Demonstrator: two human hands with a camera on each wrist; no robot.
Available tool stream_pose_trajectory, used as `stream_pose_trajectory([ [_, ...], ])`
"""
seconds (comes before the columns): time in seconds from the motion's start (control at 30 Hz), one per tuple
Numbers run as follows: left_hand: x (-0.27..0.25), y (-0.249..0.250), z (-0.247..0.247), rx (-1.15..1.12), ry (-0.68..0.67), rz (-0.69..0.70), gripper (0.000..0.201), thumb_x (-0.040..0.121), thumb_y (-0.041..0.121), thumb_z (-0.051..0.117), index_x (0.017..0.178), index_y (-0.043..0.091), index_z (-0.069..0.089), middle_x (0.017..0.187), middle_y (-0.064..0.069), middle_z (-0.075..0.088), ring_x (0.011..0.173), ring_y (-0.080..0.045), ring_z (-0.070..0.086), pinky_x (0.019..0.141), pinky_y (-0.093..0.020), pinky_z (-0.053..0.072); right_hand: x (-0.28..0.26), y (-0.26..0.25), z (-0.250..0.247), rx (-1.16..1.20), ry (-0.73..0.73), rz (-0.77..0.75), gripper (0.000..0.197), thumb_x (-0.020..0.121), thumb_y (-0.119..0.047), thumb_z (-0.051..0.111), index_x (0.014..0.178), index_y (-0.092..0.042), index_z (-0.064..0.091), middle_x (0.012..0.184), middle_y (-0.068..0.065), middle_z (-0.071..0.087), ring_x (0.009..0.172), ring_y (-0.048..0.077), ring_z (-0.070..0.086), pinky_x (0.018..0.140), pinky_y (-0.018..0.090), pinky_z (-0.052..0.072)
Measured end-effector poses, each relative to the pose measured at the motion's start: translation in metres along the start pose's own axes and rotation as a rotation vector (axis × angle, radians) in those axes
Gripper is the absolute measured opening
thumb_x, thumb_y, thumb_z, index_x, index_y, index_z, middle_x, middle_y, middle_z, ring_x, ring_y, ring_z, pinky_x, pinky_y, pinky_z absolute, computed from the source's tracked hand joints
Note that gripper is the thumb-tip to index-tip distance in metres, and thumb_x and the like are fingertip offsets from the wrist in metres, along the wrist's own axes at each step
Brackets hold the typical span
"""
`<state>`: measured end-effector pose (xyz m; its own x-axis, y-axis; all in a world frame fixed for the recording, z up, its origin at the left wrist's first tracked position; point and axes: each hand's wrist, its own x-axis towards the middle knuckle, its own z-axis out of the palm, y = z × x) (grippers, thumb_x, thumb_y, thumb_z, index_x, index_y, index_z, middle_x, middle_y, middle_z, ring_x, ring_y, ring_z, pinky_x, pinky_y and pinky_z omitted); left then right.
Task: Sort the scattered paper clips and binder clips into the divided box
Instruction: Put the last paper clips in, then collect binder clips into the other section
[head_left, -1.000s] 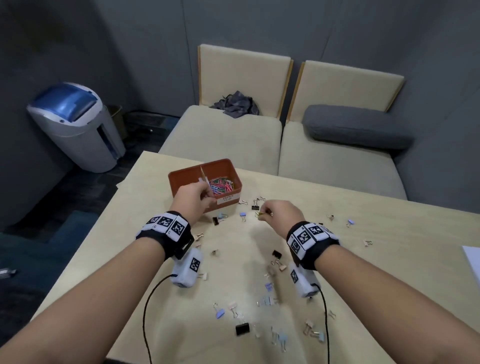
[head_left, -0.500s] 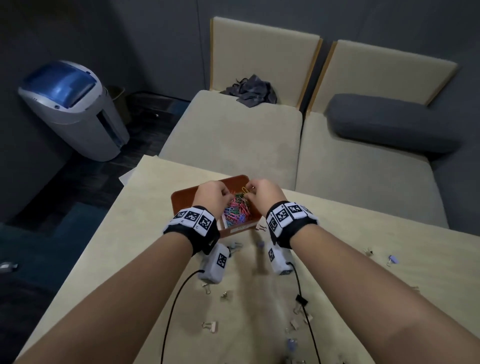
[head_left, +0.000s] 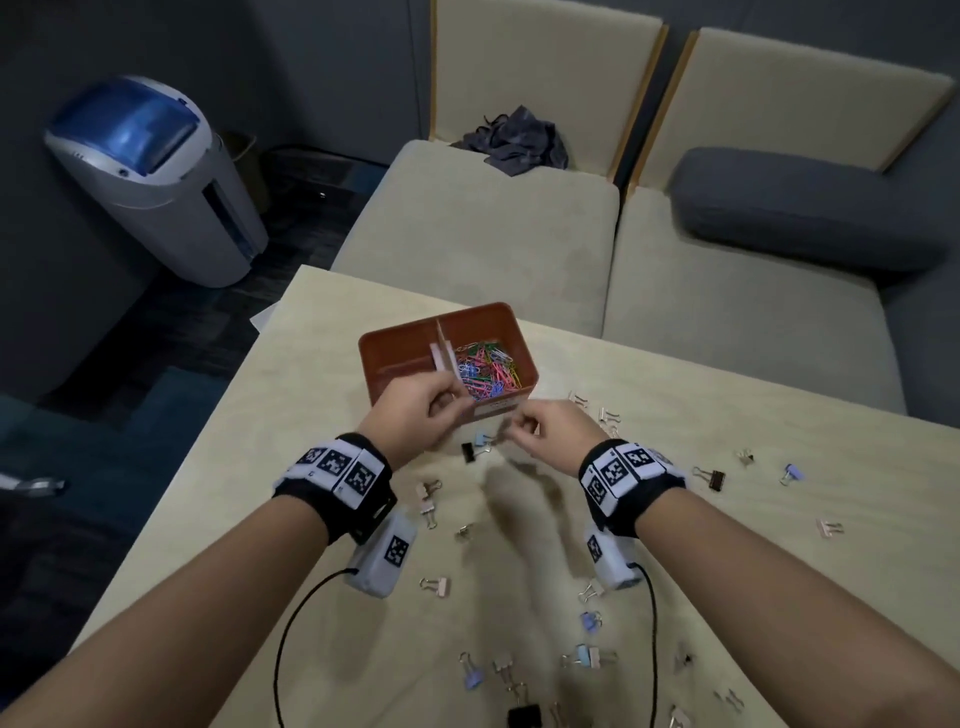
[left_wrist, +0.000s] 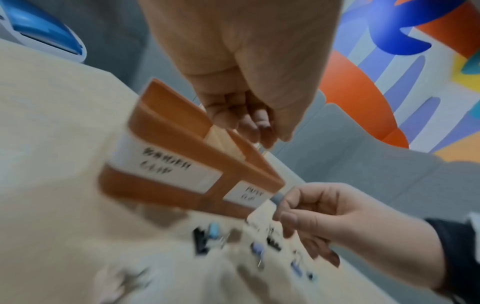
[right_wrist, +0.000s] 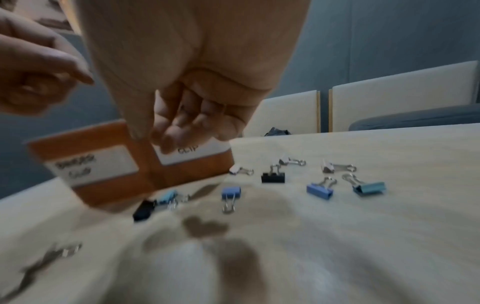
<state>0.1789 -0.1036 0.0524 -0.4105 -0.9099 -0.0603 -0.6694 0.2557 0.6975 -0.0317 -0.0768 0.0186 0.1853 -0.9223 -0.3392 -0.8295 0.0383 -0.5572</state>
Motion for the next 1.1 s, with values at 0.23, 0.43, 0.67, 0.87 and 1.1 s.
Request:
stream_pose_trajectory([
  [0.23,-0.067,-0.064,0.039,0.148,-0.154,-0.209,0.032,0.084,0.035,0.067,0.109,0.02,0.055,0.099,0.005,0.053,0.072,-0.012,0.054,0.073,-0.03,0.05,0.002,0.002,0.049,-0.182,-0.198,0.076,0.059,0.082,-0.036,0.066,0.136,-0.031,0.042,0.138,0.005,0.036,0.12,0.024,0.05,0.1,0.038,0.046],
  [0.43,-0.062,-0.075,0.061,0.152,-0.244,-0.406,0.059,0.072,0.035,0.075,0.121,0.021,0.046,0.115,-0.001,0.039,0.087,-0.025,0.058,0.081,-0.035,0.051,0.025,-0.007,0.07,-0.107,-0.137,0.082,0.057,0.082,-0.036,0.065,0.135,-0.038,0.042,0.142,0.01,0.033,0.129,0.028,0.043,0.105,0.039,0.043],
  [0.67,-0.054,-0.077,0.07,0.119,-0.265,-0.398,0.029,0.075,0.016,0.07,0.102,0.014,0.06,0.098,0.003,0.04,0.086,-0.024,0.054,0.074,-0.028,0.044,0.032,-0.007,0.087,-0.047,-0.043,0.053,0.031,0.079,-0.023,0.072,0.109,-0.021,0.065,0.118,0.007,0.045,0.105,0.026,0.055,0.095,0.033,0.048],
  [0.87,-0.054,-0.073,0.073,0.147,-0.243,-0.361,0.02,0.082,0.02,0.067,0.099,0.015,0.059,0.094,0.002,0.041,0.092,-0.027,0.056,0.074,-0.028,0.04,0.028,-0.005,0.084,0.002,-0.09,0.161,0.03,0.074,-0.024,0.077,0.099,-0.02,0.062,0.102,0.0,0.04,0.088,0.023,0.056,0.085,0.03,0.049],
  [1.1,-0.054,-0.069,0.072,0.157,-0.259,-0.398,0.014,0.082,0.011,0.063,0.095,0.013,0.066,0.094,0.0,0.042,0.091,-0.029,0.059,0.079,-0.027,0.044,0.017,0.004,0.081,0.009,-0.122,0.193,0.032,0.073,-0.024,0.078,0.097,-0.015,0.059,0.108,0.005,0.057,0.091,0.023,0.054,0.076,0.025,0.041],
])
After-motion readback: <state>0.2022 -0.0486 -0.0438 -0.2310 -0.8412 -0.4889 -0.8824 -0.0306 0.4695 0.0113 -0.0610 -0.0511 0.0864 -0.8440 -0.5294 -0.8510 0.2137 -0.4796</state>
